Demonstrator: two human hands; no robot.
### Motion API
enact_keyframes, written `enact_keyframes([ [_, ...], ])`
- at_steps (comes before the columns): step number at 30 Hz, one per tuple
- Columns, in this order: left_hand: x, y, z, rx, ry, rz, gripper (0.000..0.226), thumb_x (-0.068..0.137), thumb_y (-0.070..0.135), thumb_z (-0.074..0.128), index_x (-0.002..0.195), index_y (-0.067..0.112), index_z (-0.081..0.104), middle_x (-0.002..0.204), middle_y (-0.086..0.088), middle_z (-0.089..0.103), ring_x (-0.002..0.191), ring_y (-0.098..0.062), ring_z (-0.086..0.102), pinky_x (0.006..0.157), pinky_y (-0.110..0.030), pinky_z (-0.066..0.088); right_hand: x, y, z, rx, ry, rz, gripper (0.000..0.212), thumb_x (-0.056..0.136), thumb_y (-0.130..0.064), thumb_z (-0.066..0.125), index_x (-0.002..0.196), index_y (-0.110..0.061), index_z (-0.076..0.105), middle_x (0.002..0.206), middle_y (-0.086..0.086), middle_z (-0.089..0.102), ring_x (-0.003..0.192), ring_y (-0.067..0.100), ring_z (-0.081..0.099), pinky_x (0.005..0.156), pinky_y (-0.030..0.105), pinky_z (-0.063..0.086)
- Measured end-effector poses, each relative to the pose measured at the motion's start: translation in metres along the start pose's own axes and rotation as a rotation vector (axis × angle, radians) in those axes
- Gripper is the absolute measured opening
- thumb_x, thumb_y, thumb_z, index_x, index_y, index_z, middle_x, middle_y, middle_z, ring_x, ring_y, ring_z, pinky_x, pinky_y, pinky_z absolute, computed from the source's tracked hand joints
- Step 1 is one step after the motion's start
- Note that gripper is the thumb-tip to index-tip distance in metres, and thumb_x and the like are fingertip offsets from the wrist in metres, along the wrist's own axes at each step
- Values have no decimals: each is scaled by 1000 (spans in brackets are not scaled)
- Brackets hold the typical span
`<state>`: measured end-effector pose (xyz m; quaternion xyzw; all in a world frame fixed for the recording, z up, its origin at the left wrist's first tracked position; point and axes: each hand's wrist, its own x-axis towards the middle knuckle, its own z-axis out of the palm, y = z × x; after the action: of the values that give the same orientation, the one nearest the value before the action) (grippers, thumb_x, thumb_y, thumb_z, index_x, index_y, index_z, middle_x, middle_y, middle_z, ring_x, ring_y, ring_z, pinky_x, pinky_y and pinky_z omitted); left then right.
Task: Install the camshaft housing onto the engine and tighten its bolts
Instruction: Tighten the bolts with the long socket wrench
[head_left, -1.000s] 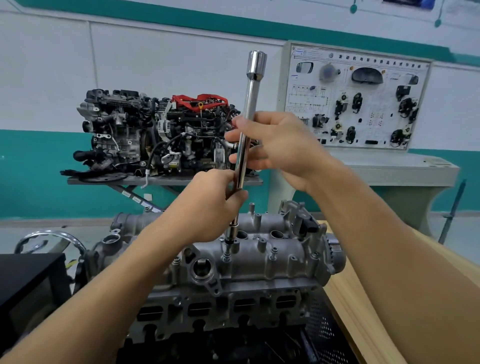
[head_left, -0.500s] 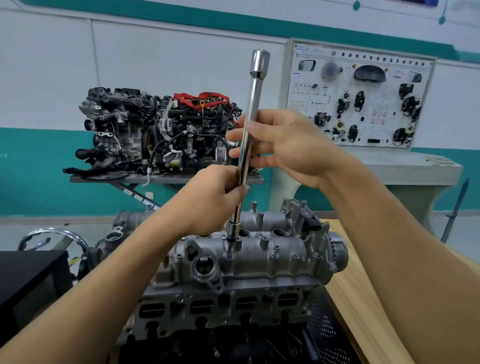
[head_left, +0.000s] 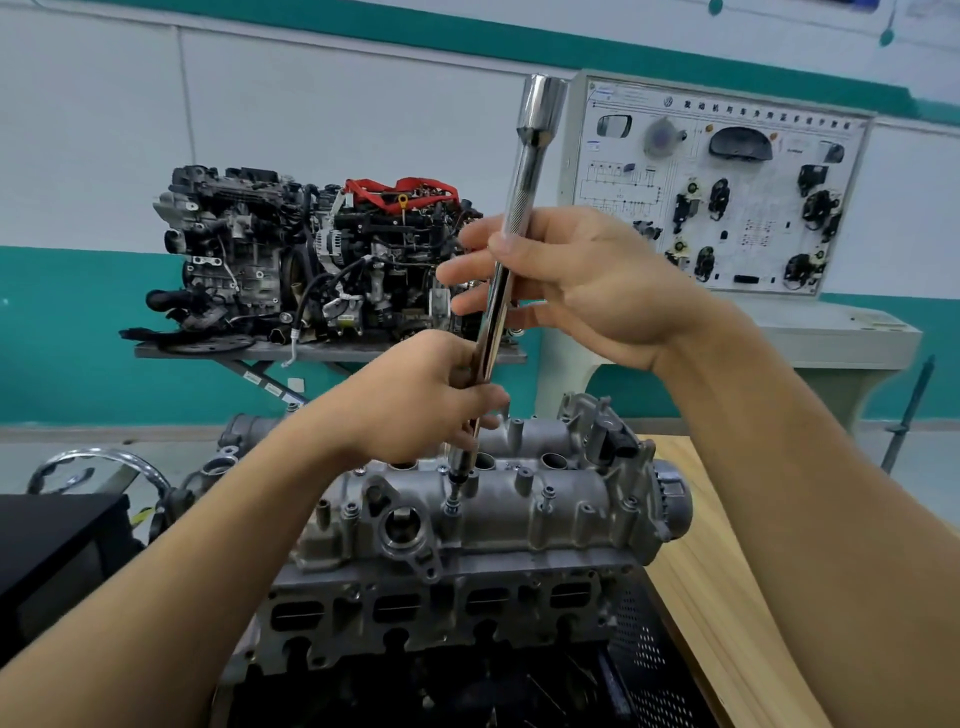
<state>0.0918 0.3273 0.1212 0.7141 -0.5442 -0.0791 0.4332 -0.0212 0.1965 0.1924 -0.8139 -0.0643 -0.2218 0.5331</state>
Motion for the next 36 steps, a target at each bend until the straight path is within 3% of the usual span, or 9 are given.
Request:
enact_keyframes([
  [7,-2,-3,12,196,511,77,27,78,47,81,74,22,72,62,1,70,54,-15,65,57,-39,56,19,9,23,-518,529,-198,47,76,-43,84,60,-7,57,53,1,55,47,8,45,49,29,41],
  [11,1,-1,3,210,328,74,25,95,28,64,87,6,70,78,-17,72,75,-37,67,70,-51,57,18,1,14,-287,259,-3,26,97,-38,62,89,-14,67,89,6,76,54,3,49,52,19,38],
  [14,5,3,-3,344,260,22,28,97,29,54,85,5,63,72,-13,66,65,-29,58,58,-40,49,16,-2,7,-197,88,75,17,104,-18,50,107,-12,65,107,7,75,59,6,46,49,19,34],
  [17,3,5,3,446,271,18,38,92,48,62,72,17,52,58,5,52,49,-9,46,46,-27,31,20,4,12,-174,182,43,10,100,-14,57,96,-10,65,96,10,76,53,7,47,45,19,35],
  [22,-1,-1,14,389,464,12,31,85,44,76,76,16,66,62,2,65,55,-12,59,54,-31,49,25,15,20,-440,458,-98,40,75,-44,84,79,-11,62,62,-9,52,51,4,44,54,22,41],
  [27,5,6,0,397,179,-5,22,94,25,62,84,6,57,67,-3,59,58,-22,53,57,-37,47,21,3,12,-217,187,35,23,100,-32,59,100,-10,64,96,3,69,76,12,64,67,27,55],
  [30,3,9,0,375,145,-6,20,88,30,70,95,14,61,86,-2,70,75,-18,65,71,-41,54,16,1,9,-124,169,18,16,99,-20,62,91,-7,65,88,12,75,75,24,72,65,34,60],
  [33,-2,6,14,435,383,36,34,79,38,81,69,21,55,60,6,61,56,-9,53,53,-31,39,18,7,14,-465,416,-132,38,81,-35,82,62,-14,56,61,3,62,55,17,58,55,31,52],
  [36,-3,3,16,329,331,49,23,88,28,75,74,19,60,64,1,69,61,-17,64,56,-32,47,18,7,20,-556,405,-136,51,85,-53,72,58,-18,46,49,-13,45,45,5,40,51,20,38],
])
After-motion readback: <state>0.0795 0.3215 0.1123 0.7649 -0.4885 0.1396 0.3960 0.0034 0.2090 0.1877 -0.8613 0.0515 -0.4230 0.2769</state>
